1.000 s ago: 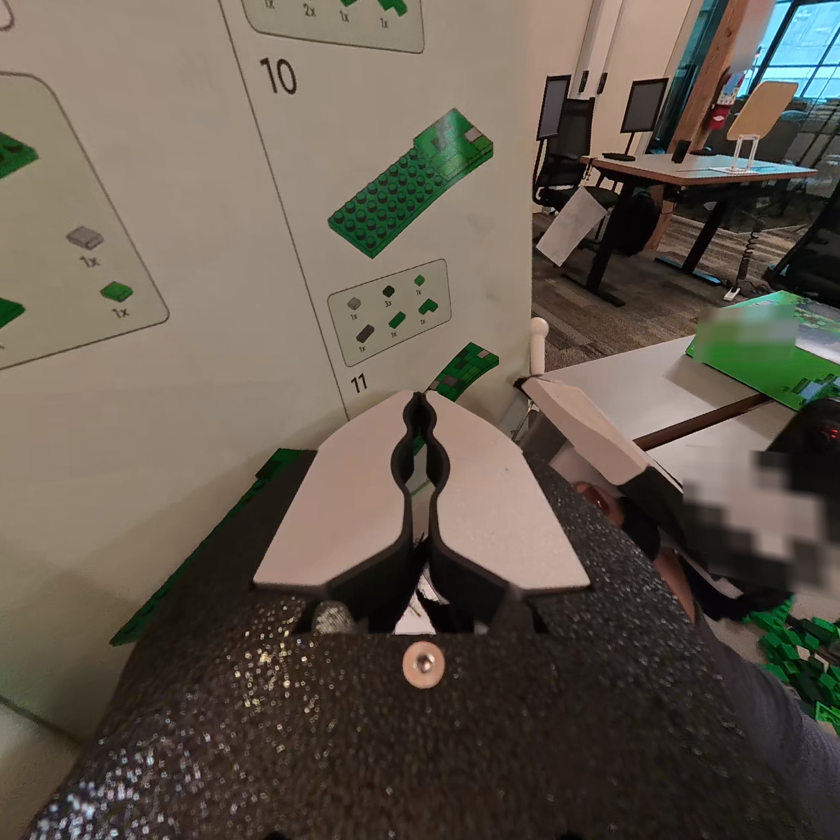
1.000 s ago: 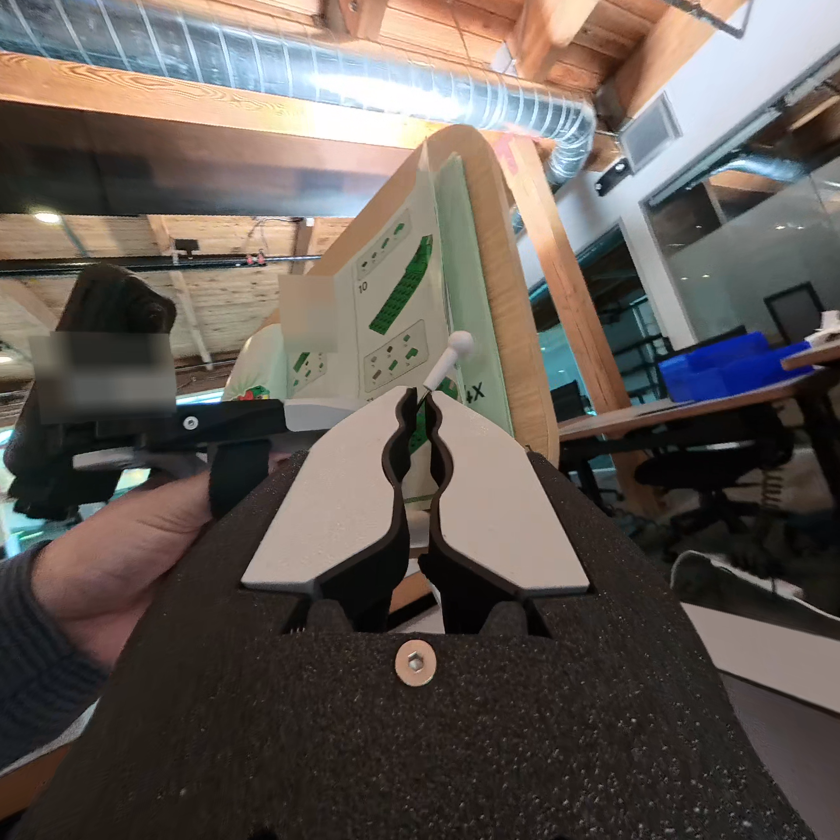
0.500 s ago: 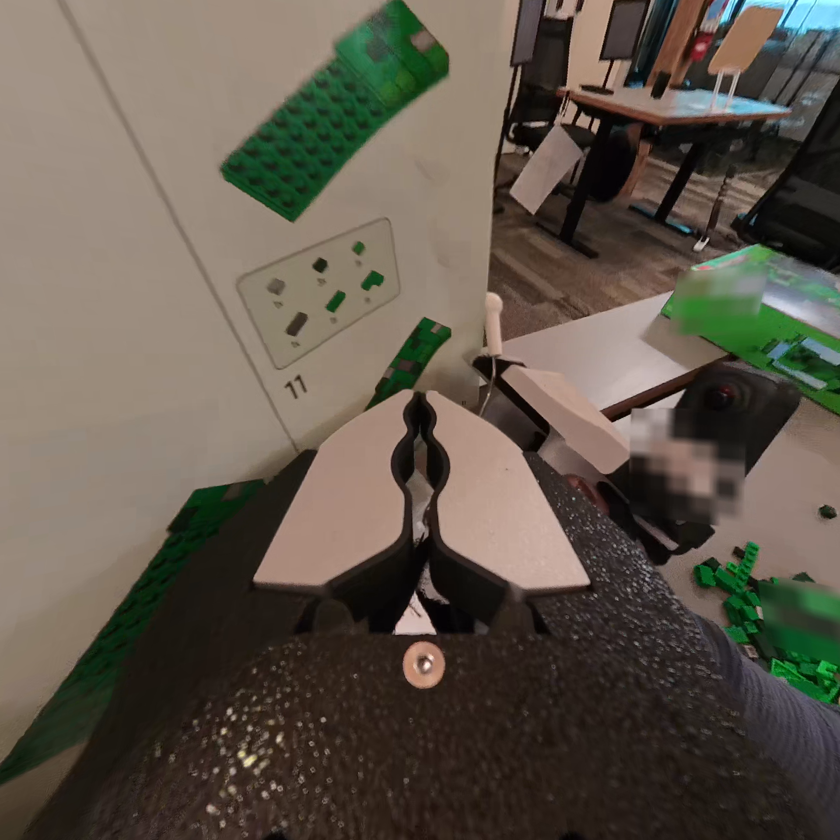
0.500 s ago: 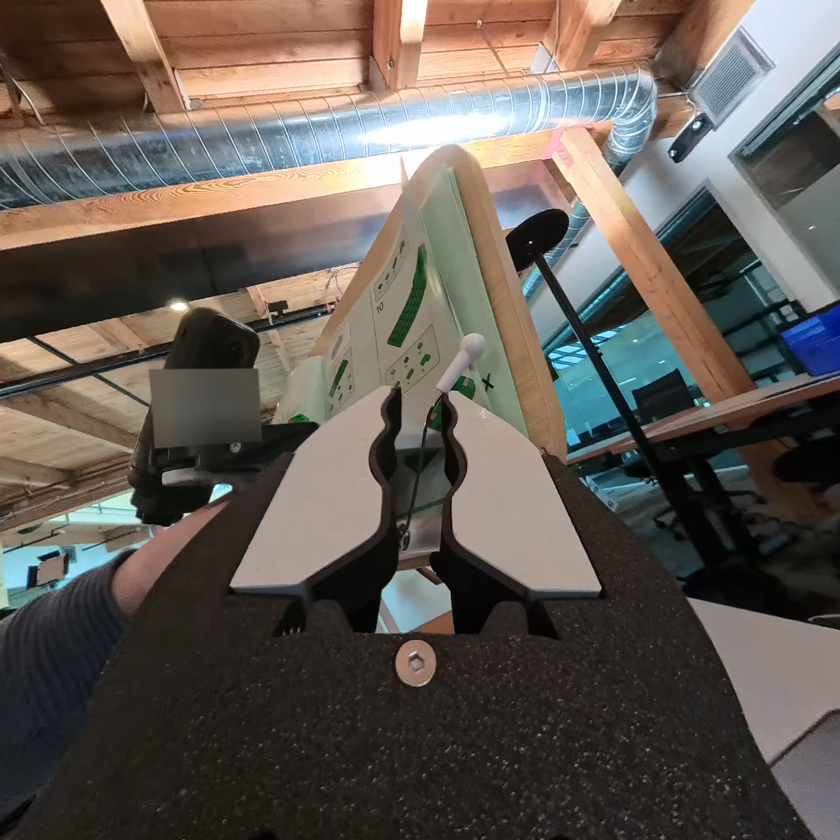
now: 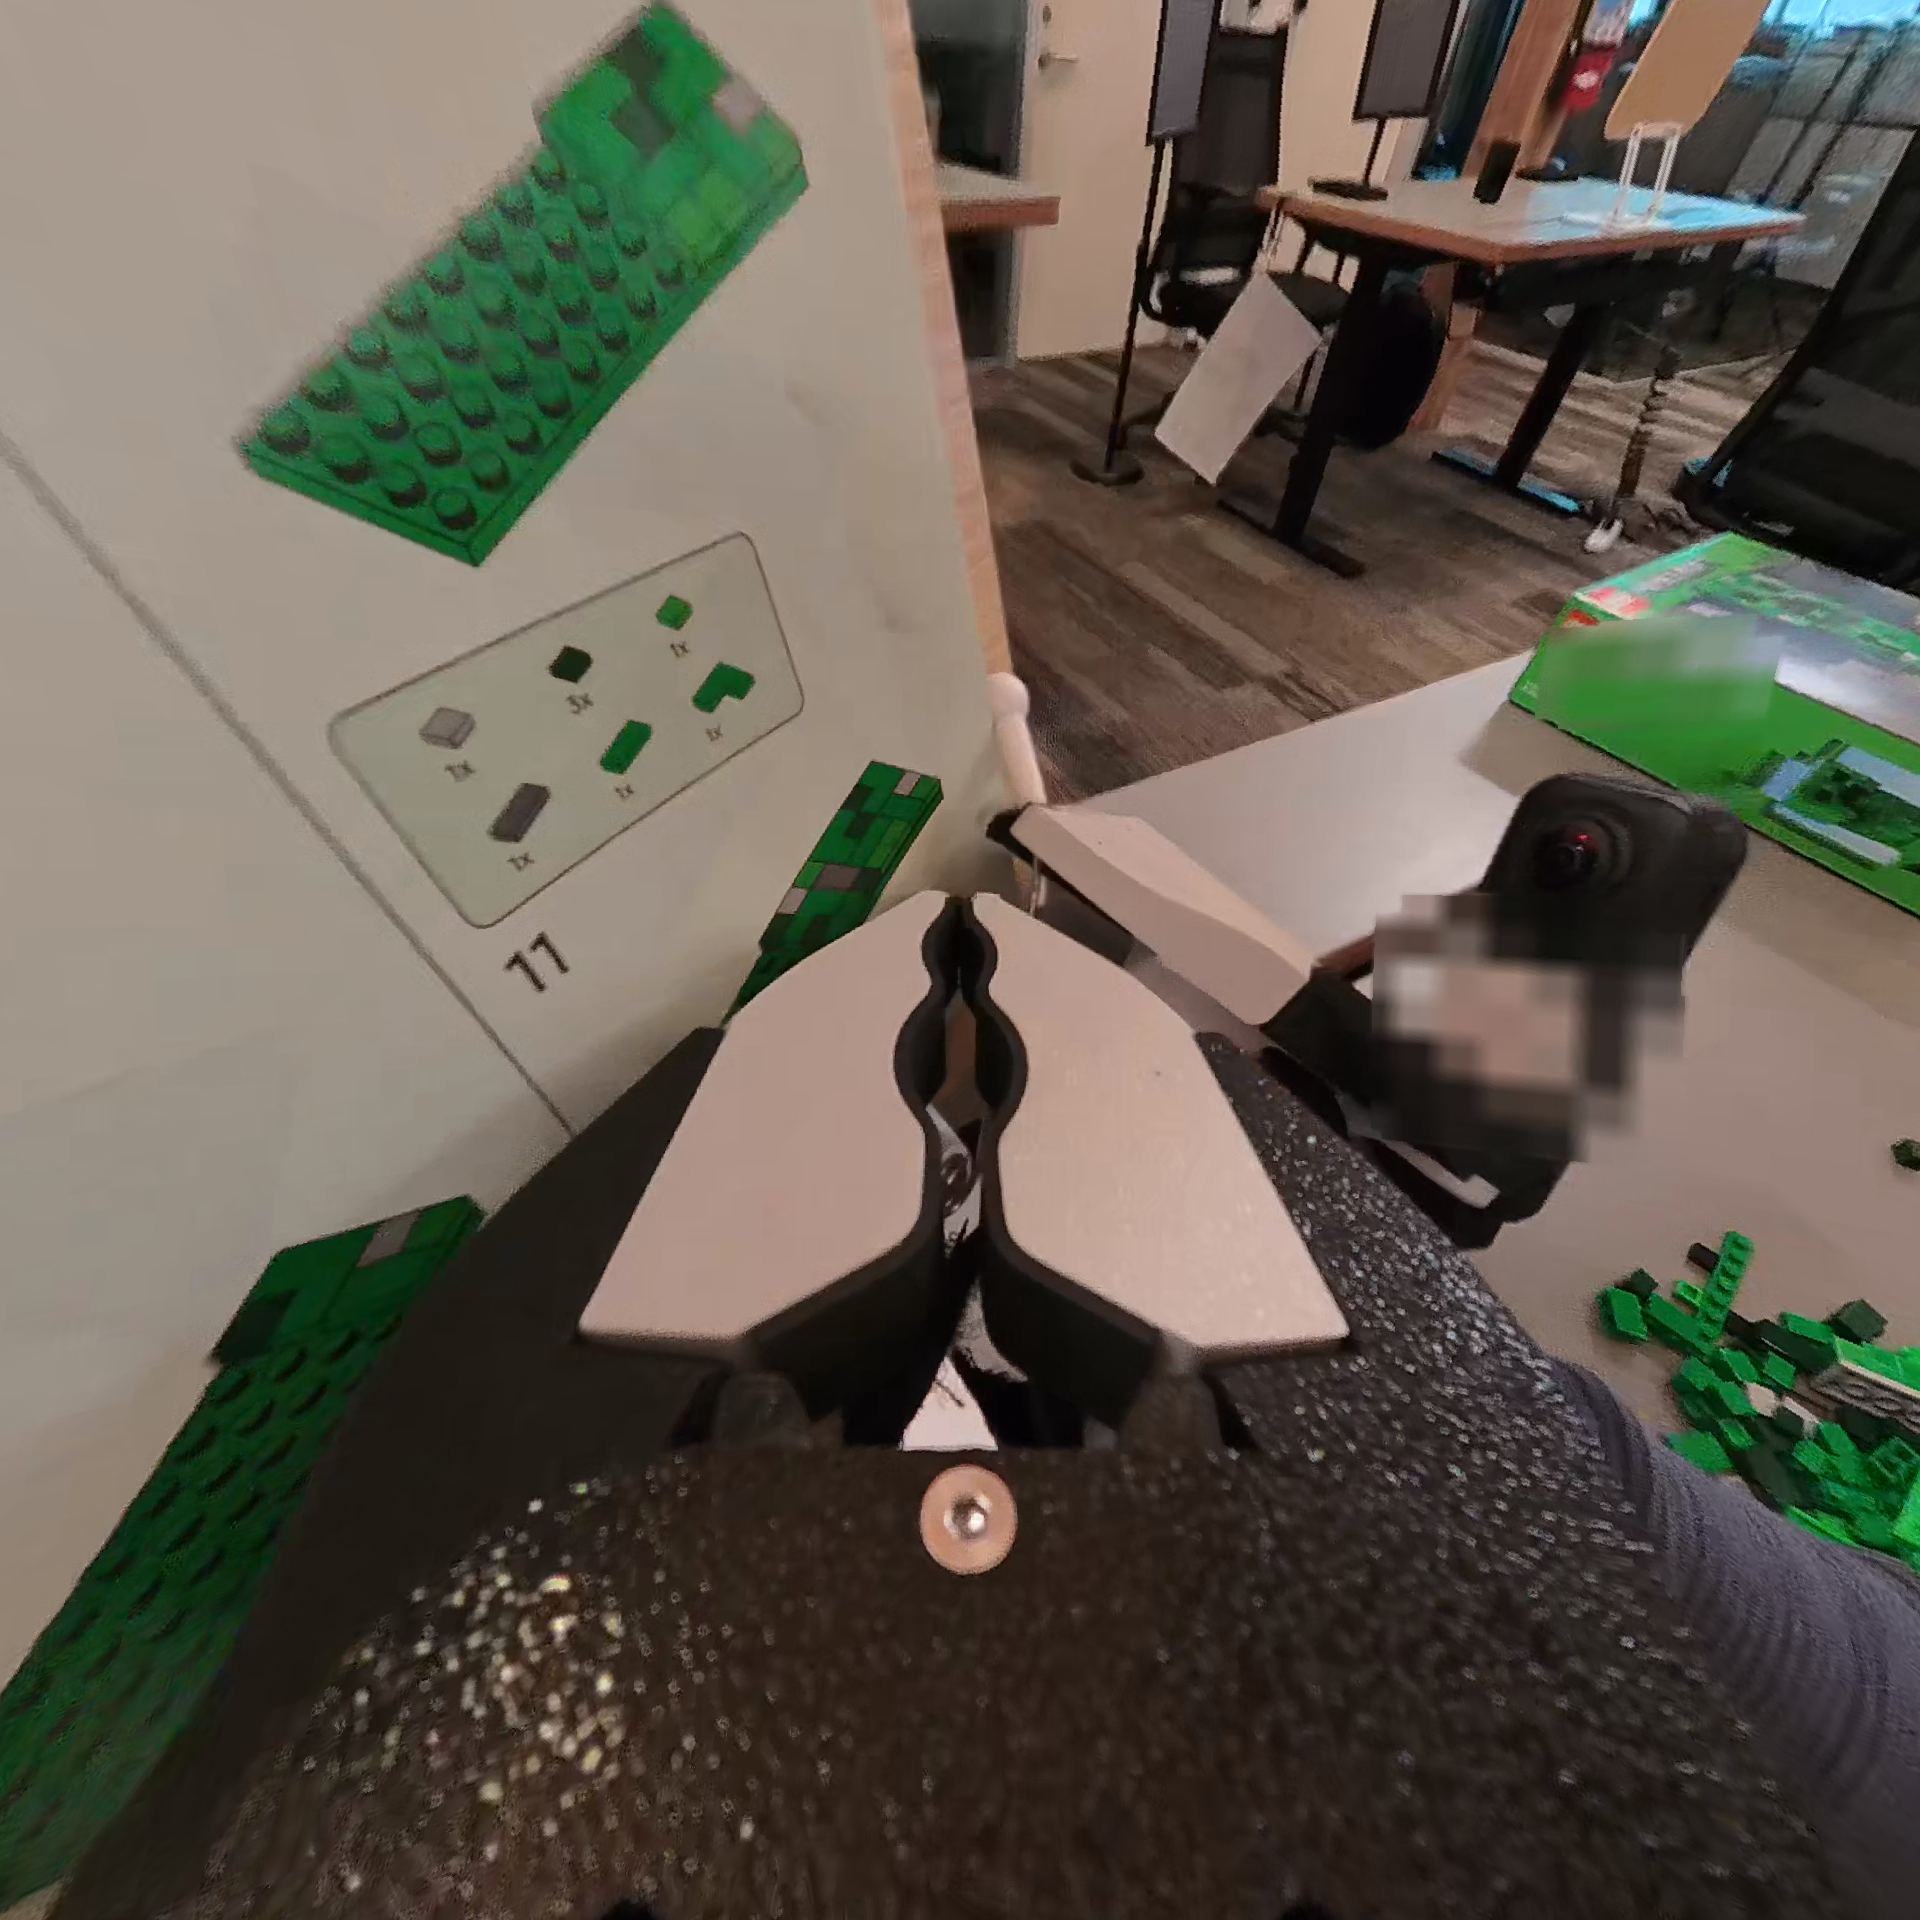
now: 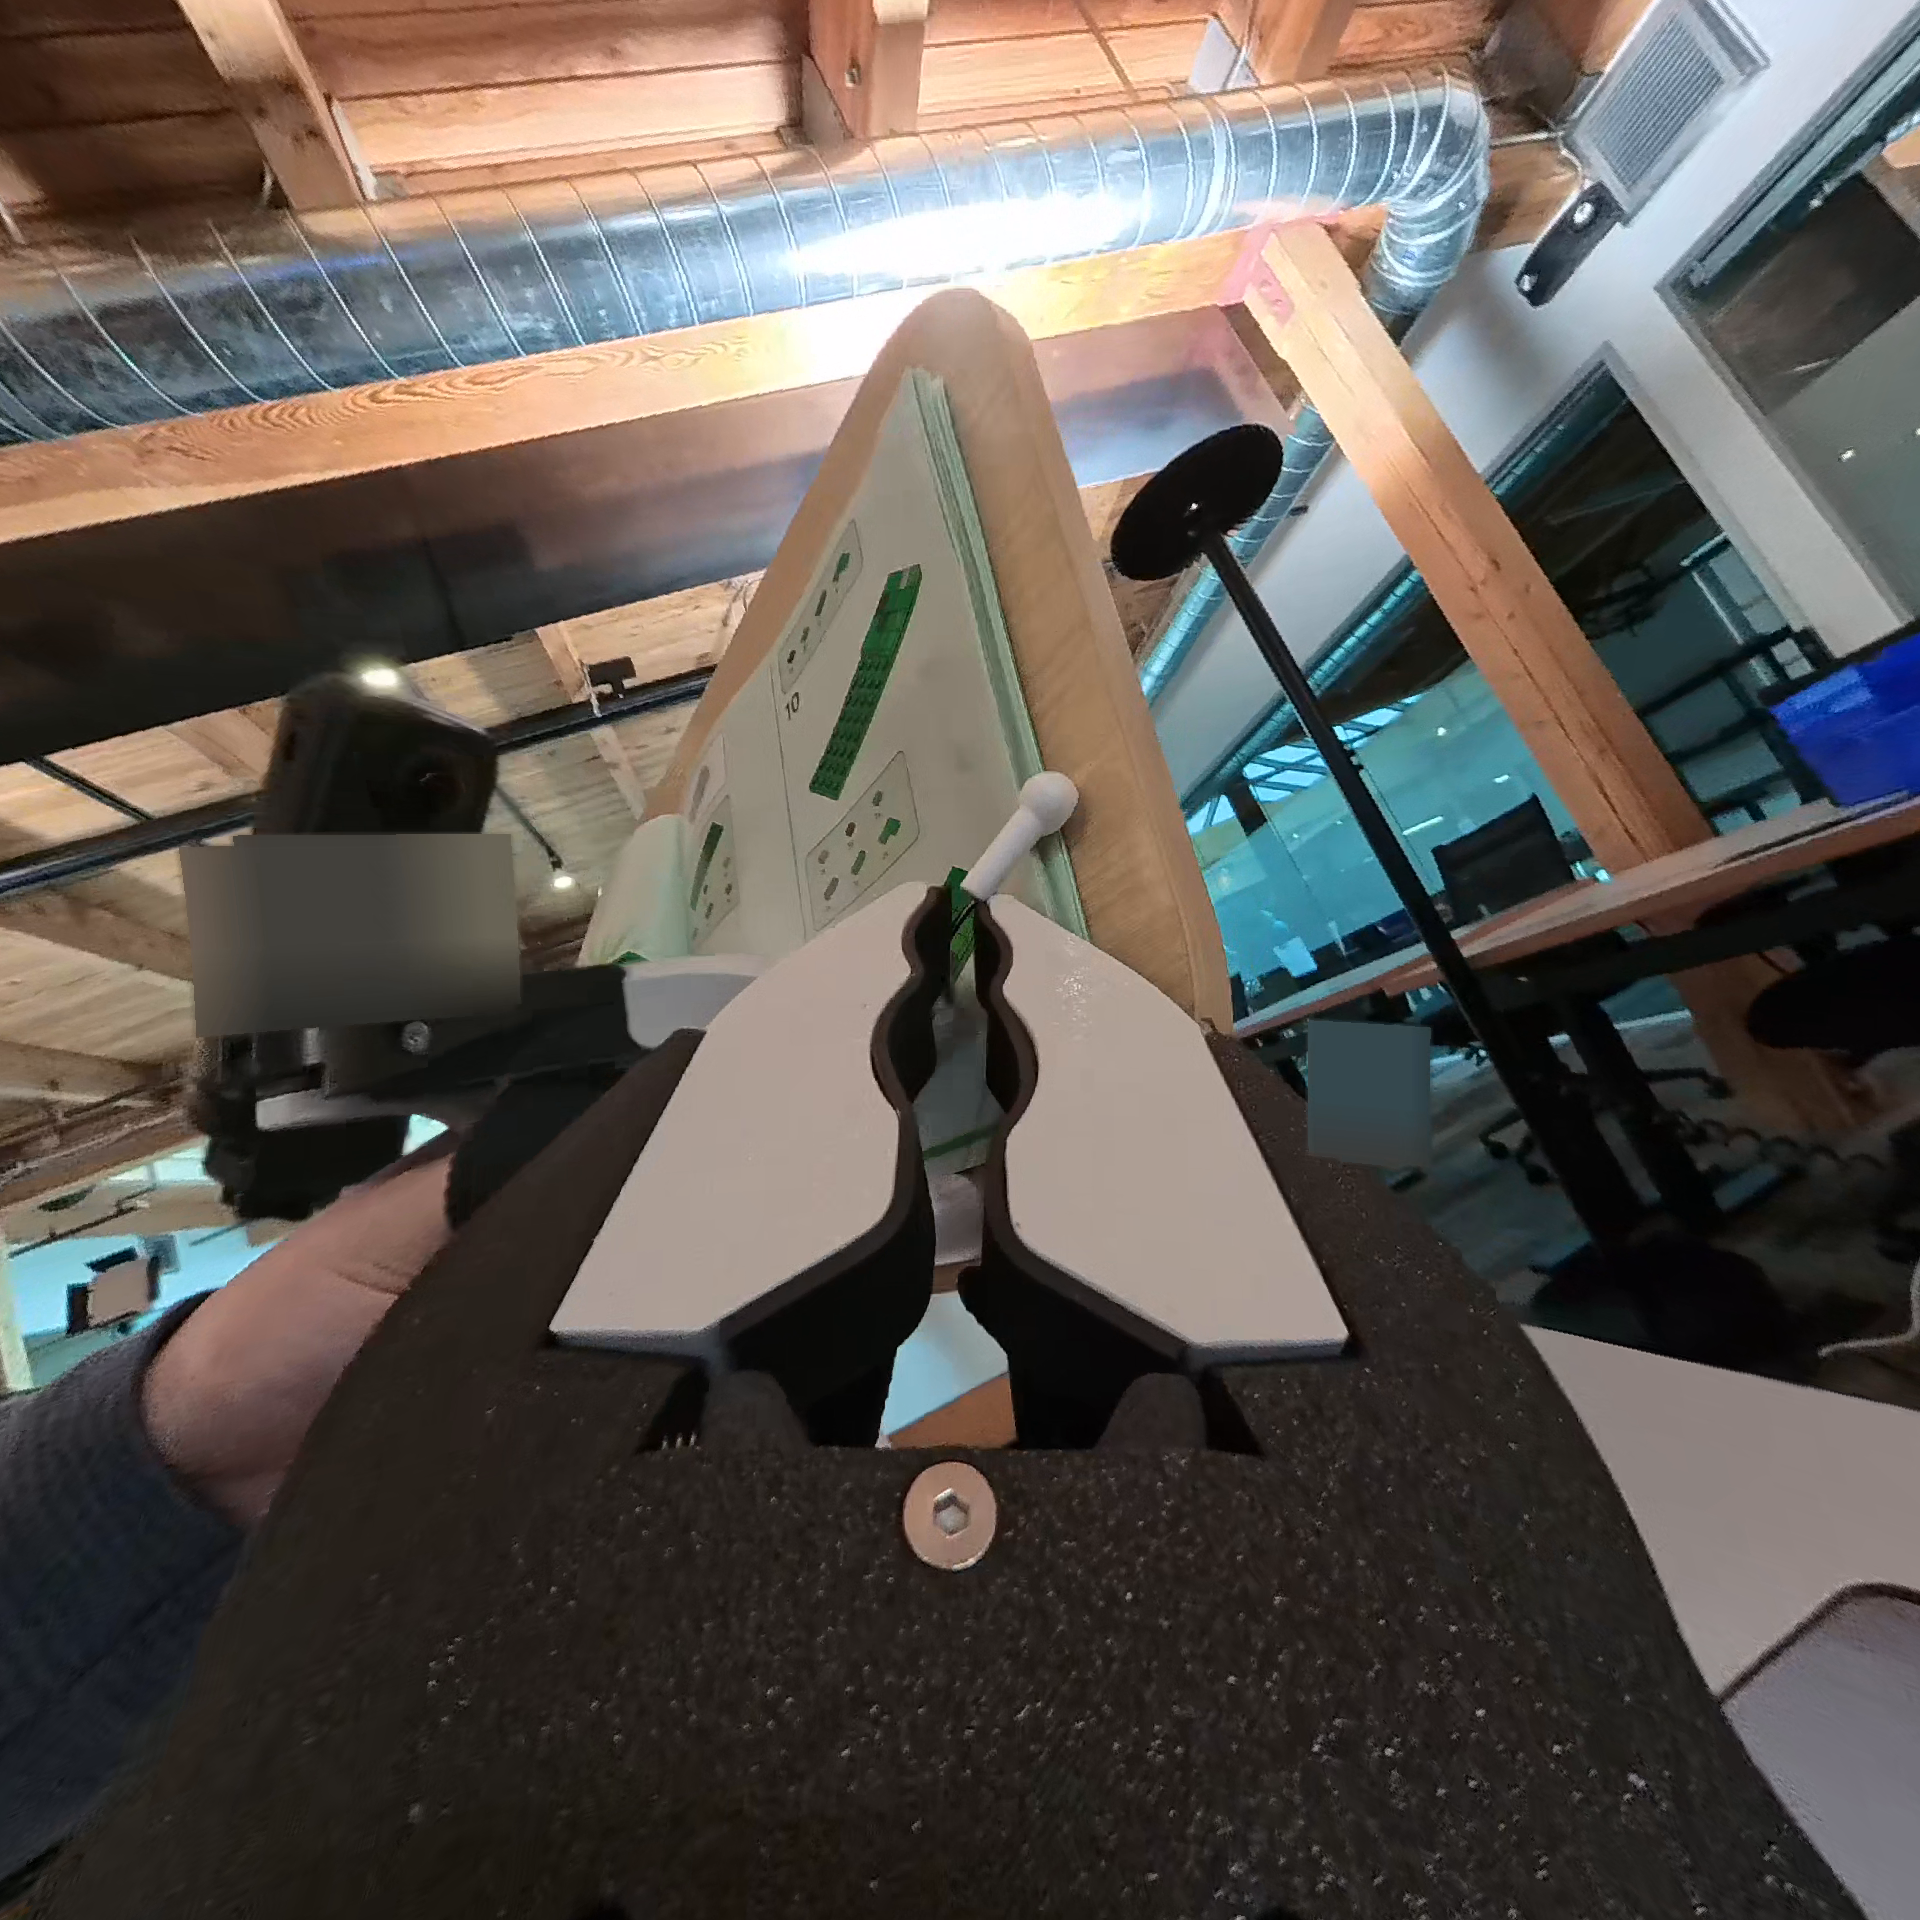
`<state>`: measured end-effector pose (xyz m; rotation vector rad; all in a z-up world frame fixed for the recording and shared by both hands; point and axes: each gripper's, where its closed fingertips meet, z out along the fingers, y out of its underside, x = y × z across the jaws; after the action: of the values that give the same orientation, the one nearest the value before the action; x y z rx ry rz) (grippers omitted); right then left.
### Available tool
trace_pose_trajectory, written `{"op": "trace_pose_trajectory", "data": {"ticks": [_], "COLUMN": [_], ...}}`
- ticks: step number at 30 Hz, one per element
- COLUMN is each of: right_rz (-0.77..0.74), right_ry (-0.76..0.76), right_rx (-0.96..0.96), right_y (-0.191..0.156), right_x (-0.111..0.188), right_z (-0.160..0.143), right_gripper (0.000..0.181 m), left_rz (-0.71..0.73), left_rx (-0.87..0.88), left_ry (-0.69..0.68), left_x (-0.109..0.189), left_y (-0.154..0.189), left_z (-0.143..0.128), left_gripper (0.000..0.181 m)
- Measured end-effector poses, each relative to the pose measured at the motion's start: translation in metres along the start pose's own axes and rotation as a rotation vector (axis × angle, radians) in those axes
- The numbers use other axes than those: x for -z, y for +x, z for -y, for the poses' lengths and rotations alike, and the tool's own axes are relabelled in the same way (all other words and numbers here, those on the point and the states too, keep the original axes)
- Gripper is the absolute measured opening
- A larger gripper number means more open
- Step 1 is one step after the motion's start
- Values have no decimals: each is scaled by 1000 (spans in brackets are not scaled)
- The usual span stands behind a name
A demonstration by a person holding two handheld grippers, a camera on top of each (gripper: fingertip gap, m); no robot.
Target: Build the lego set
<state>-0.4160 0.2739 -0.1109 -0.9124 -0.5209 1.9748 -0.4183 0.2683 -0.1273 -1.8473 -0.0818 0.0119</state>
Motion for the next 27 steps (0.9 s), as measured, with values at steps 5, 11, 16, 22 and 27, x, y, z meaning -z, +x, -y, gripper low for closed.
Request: {"op": "trace_pose_trajectory", "data": {"ticks": [5,11,16,22,27], "right_rz": [21,45,-74,-234,-326], "right_ry": [35,-60,-279,-179,-164], "right_rx": [139,315,427,388,434], "right_y": [-9,-19,-13,-14,-41], "right_x": [1,-10,-19,-2,30], "right_z": [3,-2,-10,22,46], "right_gripper": [4,3,4,13,21], "left_rz": [231,196,125,50,-39], "left_rx": [-130,-127,-45,-59,-91], "left_ry": [93,65,64,183,238], "left_x": [22,17,13,46,123], "left_y": [-27,-24,-21,18,68], "left_z": [20,21,16,20,15], "left_gripper": [0,0,0,0,0]}}
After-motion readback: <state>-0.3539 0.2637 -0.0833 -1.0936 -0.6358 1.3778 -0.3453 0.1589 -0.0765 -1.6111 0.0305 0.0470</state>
